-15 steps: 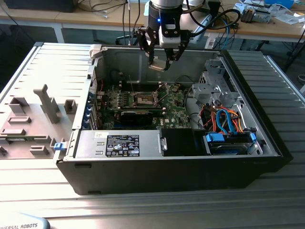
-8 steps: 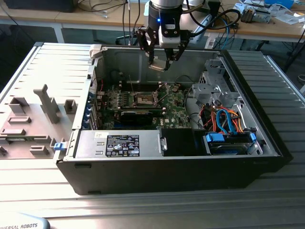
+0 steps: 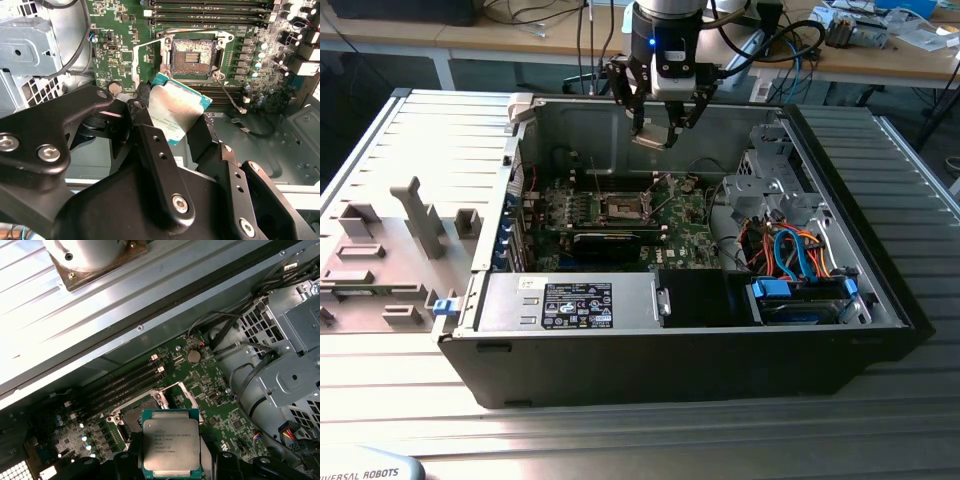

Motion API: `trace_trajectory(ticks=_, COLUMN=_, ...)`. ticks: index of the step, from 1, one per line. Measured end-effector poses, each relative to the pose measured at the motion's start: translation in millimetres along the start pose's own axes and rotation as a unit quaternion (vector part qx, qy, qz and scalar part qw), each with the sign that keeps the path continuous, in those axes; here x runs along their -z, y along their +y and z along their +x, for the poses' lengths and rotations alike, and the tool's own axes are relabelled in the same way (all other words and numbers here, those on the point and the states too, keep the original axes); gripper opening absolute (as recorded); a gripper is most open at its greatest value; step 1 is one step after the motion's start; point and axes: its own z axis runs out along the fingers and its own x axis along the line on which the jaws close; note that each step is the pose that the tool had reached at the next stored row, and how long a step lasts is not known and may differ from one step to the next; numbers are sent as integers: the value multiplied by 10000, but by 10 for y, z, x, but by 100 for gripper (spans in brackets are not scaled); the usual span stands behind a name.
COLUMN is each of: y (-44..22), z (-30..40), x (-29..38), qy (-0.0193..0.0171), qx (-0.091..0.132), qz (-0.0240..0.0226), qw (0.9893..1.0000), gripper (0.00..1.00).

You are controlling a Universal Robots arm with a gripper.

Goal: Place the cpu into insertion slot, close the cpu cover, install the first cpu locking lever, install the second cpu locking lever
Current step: 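Place the cpu into insertion slot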

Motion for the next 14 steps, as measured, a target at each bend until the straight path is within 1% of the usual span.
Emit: trace_trajectory(ticks=14, y=0, z=0, x=0, qy=-4, qx=-43, qz=-1, qw=10000, gripper=54)
